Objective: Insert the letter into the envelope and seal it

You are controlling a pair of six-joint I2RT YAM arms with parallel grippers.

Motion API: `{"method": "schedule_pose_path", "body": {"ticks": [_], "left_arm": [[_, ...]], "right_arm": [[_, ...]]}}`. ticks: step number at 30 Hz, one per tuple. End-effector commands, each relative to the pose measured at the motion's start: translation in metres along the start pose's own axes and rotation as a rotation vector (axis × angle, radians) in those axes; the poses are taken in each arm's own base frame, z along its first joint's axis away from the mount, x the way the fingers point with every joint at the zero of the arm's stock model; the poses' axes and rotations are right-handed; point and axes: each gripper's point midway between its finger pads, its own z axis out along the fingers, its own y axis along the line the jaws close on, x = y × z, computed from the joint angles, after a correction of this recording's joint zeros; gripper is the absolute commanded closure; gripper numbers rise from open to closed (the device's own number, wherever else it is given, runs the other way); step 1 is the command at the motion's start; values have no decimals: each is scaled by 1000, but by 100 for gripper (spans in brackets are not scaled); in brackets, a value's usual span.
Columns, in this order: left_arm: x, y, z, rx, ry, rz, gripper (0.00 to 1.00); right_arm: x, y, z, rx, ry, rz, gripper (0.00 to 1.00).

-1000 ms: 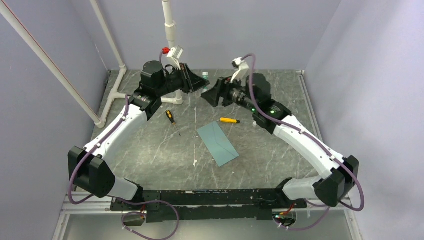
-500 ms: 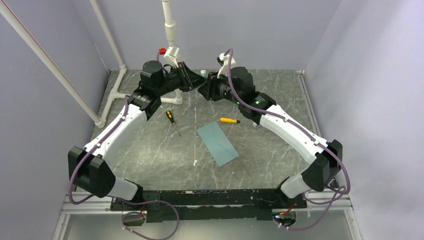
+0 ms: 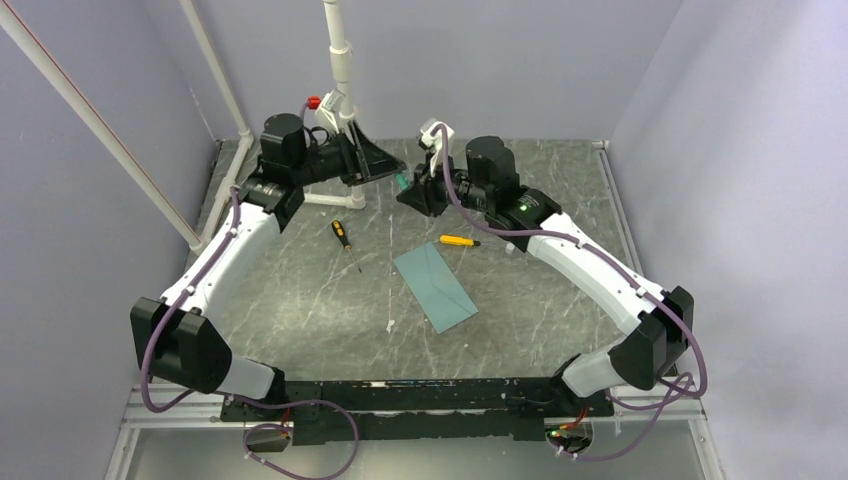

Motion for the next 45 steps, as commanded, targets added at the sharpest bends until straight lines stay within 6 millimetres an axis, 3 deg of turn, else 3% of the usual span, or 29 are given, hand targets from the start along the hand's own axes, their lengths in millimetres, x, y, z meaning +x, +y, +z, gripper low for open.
{"method": "schedule_pose_path", "body": {"ticks": [1, 5, 8, 19, 22, 24, 26, 30, 39, 41, 44, 45], "left_arm": [[17, -37, -25, 187, 194, 33, 33], [49, -30, -37, 215, 353, 28, 40], [62, -27, -43, 234, 404, 12, 41], [68, -14, -37, 204, 443, -38, 47], [69, -14, -37, 217, 457, -48, 56], [73, -16, -39, 238, 478, -60, 72], [77, -19, -43, 260, 497, -52, 81], [85, -21, -49, 257, 522, -32, 73], [83, -13, -39, 239, 515, -57, 59], [85, -14, -39, 251, 524, -56, 66], [93, -15, -40, 262, 547, -34, 94], [94, -14, -41, 253, 551, -23, 97]], "right_arm": [[-8, 22, -20, -156, 12, -199, 100], [4, 27, -22, -212, 89, -238, 100], [14, 25, -21, -232, 153, -251, 100], [38, 37, -20, -328, 269, -247, 100], [41, 37, -19, -323, 281, -249, 100], [41, 36, -18, -319, 283, -250, 100], [41, 36, -18, -327, 289, -251, 100], [40, 38, -17, -338, 300, -253, 100], [45, 45, -19, -372, 318, -252, 100], [45, 46, -18, -373, 318, -251, 100], [43, 46, -17, -369, 314, -249, 100], [40, 45, -16, -353, 312, -237, 100]]}}
